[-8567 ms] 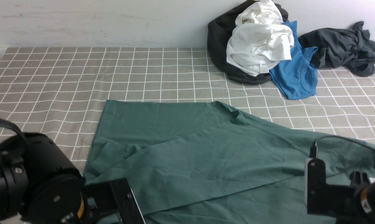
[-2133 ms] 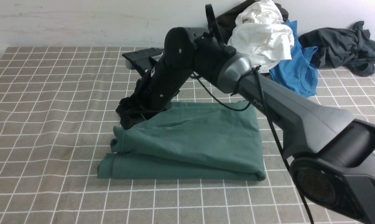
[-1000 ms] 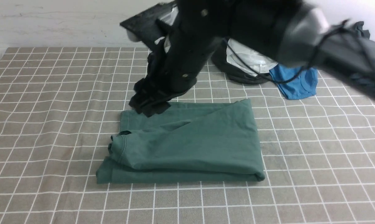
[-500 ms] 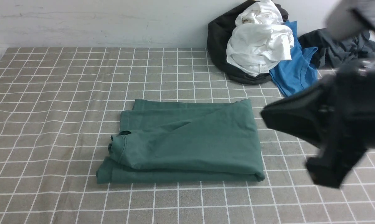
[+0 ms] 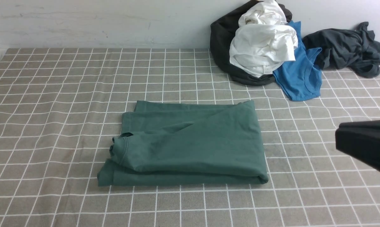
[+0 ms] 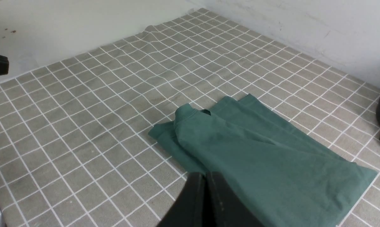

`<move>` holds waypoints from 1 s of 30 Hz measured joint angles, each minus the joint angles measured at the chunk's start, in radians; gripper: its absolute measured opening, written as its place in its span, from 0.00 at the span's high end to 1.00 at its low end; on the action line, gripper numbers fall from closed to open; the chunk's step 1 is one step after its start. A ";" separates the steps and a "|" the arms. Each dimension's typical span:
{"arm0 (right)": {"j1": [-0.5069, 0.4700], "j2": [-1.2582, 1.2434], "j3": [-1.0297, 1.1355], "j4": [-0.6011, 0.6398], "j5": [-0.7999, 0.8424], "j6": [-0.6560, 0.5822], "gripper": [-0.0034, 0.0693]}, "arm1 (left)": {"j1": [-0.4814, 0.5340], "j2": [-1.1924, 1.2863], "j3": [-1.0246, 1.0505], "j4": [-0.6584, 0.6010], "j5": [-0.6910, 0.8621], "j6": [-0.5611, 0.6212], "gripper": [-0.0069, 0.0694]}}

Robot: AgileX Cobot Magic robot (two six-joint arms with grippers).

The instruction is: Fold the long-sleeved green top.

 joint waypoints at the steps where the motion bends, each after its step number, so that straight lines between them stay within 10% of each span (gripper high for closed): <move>1: 0.000 0.000 0.000 0.000 0.013 0.000 0.97 | 0.000 0.000 0.000 0.000 0.000 0.000 0.92; 13: 0.000 0.000 0.000 0.034 0.042 0.000 0.97 | 0.000 0.000 0.000 0.000 0.000 0.000 0.92; 19: -0.025 -0.044 0.136 0.080 -0.247 0.000 0.97 | 0.000 0.000 0.000 0.000 0.000 0.000 0.92; 30: -0.484 -0.428 0.744 0.132 -0.679 0.085 0.97 | 0.000 0.000 0.000 -0.002 0.001 0.000 0.92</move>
